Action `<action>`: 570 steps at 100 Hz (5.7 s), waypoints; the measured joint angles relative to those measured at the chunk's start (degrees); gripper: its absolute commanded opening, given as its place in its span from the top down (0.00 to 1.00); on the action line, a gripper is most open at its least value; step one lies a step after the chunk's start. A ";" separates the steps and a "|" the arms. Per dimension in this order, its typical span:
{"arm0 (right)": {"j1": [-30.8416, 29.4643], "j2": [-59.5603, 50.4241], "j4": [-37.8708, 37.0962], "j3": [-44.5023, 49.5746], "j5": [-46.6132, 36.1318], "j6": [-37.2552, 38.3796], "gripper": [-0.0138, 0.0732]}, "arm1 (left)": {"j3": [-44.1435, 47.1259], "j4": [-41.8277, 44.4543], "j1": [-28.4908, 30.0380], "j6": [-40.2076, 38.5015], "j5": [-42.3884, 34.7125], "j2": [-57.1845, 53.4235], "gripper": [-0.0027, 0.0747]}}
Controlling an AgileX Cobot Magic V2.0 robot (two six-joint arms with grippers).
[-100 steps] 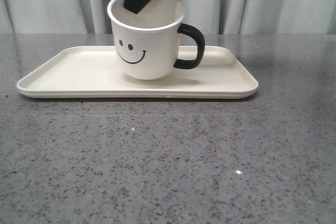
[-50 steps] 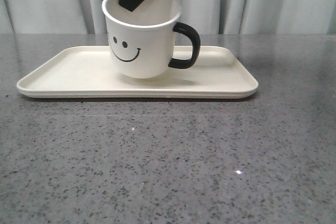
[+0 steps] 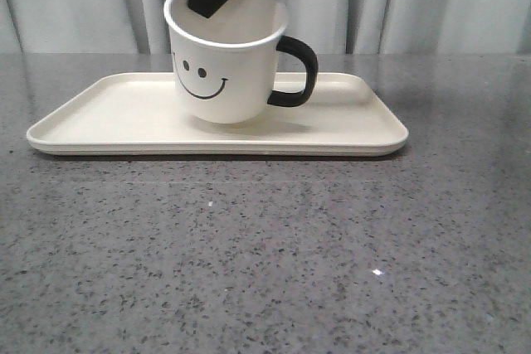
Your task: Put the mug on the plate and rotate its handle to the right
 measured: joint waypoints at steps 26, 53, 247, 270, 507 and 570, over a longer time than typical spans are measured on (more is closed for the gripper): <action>0.00 0.00 -0.20 0.00 0.00 -3.08 0.92 | 0.00 -0.10 0.00 0.00 0.00 0.00 0.99; 0.00 0.00 -0.20 0.00 0.00 -5.72 0.92 | 0.00 -0.10 0.00 0.08 0.00 0.00 0.99; 1.00 0.00 0.53 0.80 0.00 2.59 0.92 | 0.00 0.00 0.00 0.21 0.00 0.00 0.99; 1.60 0.00 0.40 0.80 0.00 -1.16 0.92 | 0.00 0.00 0.00 0.21 0.00 0.00 0.99; 2.09 -0.11 0.89 2.99 -1.17 -0.60 0.74 | 0.00 0.00 0.00 0.21 0.00 0.00 0.99; 2.09 -0.11 1.41 3.04 -0.84 -0.45 0.63 | 0.00 0.00 0.00 0.21 0.00 0.00 0.99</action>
